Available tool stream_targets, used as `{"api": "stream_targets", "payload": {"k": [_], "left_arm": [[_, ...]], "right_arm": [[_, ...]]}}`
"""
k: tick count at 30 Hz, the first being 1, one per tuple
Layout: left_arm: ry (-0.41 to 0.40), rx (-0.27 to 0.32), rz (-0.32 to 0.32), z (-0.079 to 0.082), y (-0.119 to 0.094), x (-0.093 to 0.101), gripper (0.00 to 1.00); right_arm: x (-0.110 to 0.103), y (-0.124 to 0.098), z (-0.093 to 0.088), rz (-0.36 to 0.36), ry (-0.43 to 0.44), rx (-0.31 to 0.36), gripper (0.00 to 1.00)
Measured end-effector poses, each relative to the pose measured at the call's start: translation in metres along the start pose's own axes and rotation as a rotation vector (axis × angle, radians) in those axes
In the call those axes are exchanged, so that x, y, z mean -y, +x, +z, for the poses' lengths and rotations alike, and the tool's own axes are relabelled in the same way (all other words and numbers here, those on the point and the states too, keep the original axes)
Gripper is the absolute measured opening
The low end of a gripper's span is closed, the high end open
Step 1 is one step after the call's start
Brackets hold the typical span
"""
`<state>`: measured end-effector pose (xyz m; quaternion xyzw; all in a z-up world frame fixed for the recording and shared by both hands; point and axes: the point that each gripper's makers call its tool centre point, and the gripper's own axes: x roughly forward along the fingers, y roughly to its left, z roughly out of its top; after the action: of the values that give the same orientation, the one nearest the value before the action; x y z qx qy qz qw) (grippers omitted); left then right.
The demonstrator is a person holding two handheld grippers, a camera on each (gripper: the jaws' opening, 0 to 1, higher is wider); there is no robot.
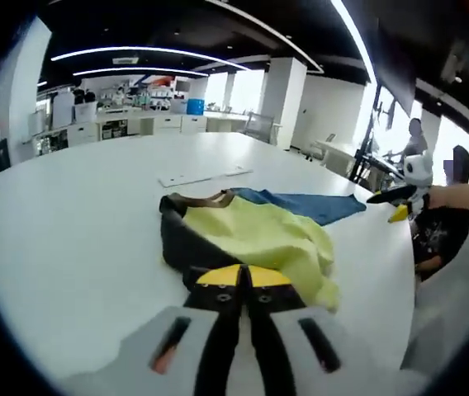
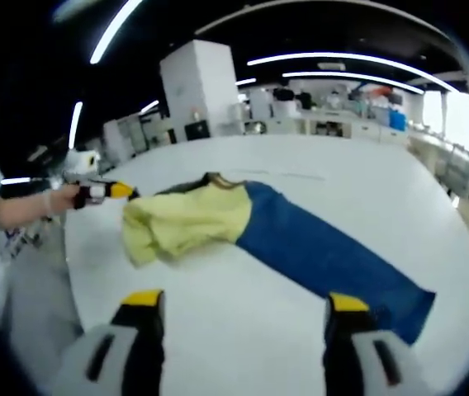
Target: Fold the garment on the visible template until the final outline fits inside the template.
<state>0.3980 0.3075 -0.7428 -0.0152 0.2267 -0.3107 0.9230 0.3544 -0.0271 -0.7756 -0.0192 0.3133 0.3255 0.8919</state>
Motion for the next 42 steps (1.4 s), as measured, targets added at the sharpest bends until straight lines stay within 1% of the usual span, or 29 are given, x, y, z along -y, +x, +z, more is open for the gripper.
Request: {"api": "stream_targets", "payload": {"k": [2, 9, 10, 11, 14, 18, 22, 28, 31, 33, 35, 37, 42], "left_arm": [[0.009, 0.009, -0.007, 0.008, 0.003, 0.005, 0.00], [0.003, 0.041, -0.032, 0.028, 0.018, 0.006, 0.00], [0.000, 0.052, -0.040, 0.031, 0.020, 0.006, 0.00], [-0.012, 0.077, -0.047, 0.038, 0.023, 0.007, 0.00], [-0.012, 0.070, -0.048, 0.042, 0.032, 0.009, 0.00], [-0.011, 0.056, -0.054, 0.040, 0.039, 0.009, 0.00], [-0.002, 0.041, -0.061, 0.035, 0.039, 0.010, 0.00], [-0.007, 0.031, -0.053, 0.033, 0.035, 0.005, 0.00], [-0.020, 0.019, -0.045, 0.029, 0.031, 0.001, 0.00], [-0.052, 0.012, -0.036, 0.025, 0.029, -0.001, 0.00], [-0.059, 0.008, -0.029, 0.022, 0.026, -0.004, 0.05], [-0.088, -0.013, -0.021, 0.015, 0.024, -0.006, 0.12], [-0.143, -0.035, 0.005, 0.003, 0.016, -0.011, 0.28]], "right_arm": [[0.001, -0.001, -0.001, -0.003, 0.001, -0.005, 0.78], [0.004, -0.005, -0.004, -0.015, 0.010, -0.004, 0.77], [0.004, -0.005, -0.004, -0.016, 0.012, -0.004, 0.78], [0.005, -0.005, -0.004, -0.019, 0.015, -0.003, 0.77], [0.003, -0.005, -0.005, -0.020, 0.015, -0.004, 0.77], [0.003, -0.007, -0.006, -0.019, 0.021, -0.003, 0.77], [0.003, -0.008, -0.008, -0.023, 0.027, -0.003, 0.77], [0.002, -0.006, -0.009, -0.020, 0.027, -0.006, 0.77], [0.000, -0.005, -0.007, -0.016, 0.027, -0.003, 0.77], [0.000, -0.004, -0.007, -0.014, 0.022, -0.006, 0.77], [-0.001, -0.004, -0.007, -0.010, 0.022, -0.005, 0.77], [-0.001, -0.004, -0.007, -0.007, 0.024, -0.003, 0.77], [-0.002, -0.004, -0.008, -0.005, 0.025, -0.006, 0.77]]}}
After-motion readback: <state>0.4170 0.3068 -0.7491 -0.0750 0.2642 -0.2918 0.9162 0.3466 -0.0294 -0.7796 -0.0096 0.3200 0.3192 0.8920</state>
